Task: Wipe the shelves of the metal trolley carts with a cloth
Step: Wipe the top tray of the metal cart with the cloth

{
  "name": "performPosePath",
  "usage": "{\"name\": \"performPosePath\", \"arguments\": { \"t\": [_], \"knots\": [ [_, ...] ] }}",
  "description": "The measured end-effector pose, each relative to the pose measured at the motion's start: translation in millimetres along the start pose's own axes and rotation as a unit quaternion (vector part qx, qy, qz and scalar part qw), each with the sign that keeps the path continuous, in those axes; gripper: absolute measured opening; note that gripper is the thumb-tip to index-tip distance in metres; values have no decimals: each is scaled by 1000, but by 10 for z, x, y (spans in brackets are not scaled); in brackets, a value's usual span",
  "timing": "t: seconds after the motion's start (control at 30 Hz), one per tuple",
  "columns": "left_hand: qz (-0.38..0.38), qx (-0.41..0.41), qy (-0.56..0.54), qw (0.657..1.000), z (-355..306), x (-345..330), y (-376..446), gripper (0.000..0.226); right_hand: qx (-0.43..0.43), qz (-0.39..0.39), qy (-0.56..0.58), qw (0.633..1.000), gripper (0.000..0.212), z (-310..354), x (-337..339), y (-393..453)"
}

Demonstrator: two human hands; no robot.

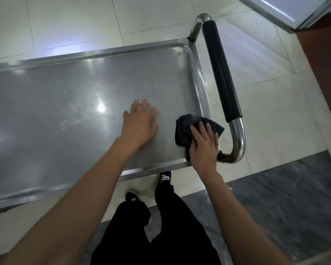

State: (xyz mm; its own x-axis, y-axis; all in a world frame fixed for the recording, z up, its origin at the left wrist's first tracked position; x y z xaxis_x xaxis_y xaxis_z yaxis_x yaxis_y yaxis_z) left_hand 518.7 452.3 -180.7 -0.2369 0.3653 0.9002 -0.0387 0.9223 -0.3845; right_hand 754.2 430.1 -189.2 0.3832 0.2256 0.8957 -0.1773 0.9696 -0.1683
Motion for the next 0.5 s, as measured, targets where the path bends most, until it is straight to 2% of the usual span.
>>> {"name": "performPosePath", "arguments": {
  "t": [0.17, 0.5],
  "knots": [
    [62, 35, 32, 997, 88, -180, 250, 75, 7, 22, -15, 1000, 48, 65, -32, 342],
    [63, 45, 28, 997, 62, -145, 242, 77, 16, 14, -9, 1000, 49, 501, -11, 1571]
  ]
}}
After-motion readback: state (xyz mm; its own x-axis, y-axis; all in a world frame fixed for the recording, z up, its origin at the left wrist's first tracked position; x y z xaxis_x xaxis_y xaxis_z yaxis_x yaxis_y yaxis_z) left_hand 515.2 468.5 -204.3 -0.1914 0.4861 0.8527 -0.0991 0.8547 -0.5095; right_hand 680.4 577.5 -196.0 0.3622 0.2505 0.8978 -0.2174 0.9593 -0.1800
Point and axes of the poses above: each hand's wrist, its own y-axis towards the middle knuckle, its own x-axis out of the back of the hand, z = x × y, the point moved 7 cm from there along y, towards the middle knuckle, and after that the axes turned 4 degrees about z, right-handed, at the moved point
